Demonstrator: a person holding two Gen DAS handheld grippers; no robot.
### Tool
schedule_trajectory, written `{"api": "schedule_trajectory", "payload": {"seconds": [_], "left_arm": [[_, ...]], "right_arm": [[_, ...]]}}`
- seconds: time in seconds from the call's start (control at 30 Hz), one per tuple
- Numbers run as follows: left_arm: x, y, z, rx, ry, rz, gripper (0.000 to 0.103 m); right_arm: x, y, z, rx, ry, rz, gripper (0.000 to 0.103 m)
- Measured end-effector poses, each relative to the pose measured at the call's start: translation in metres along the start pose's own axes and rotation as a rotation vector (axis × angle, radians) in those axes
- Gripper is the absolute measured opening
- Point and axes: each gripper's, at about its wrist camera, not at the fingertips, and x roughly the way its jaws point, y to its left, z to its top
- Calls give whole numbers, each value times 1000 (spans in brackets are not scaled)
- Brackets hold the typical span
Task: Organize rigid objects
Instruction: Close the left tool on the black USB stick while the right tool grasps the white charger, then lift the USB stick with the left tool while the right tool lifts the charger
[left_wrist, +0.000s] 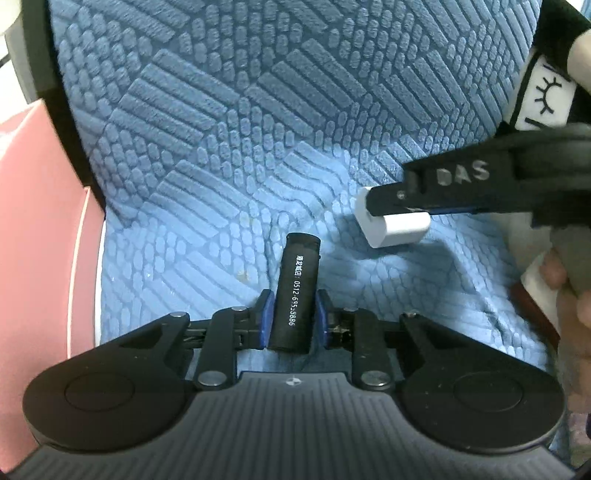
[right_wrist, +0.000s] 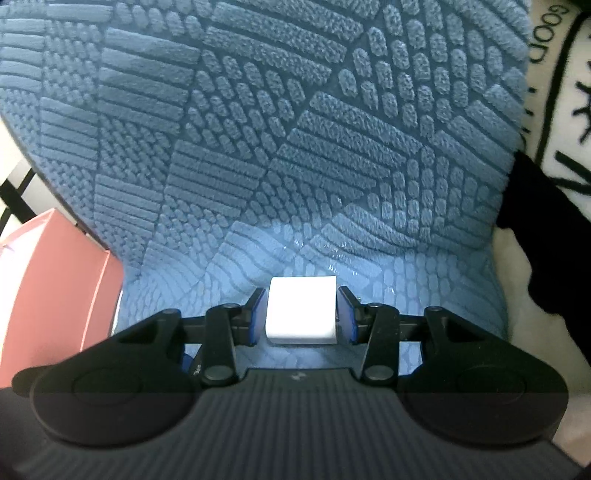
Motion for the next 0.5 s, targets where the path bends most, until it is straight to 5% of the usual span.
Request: {"api": "schedule_trajectory", "payload": {"seconds": [0.5], "left_arm": [[-52, 9, -38, -67, -9, 6, 27]], "right_arm": [[-41, 23, -55, 78, 50, -46, 44]]}}
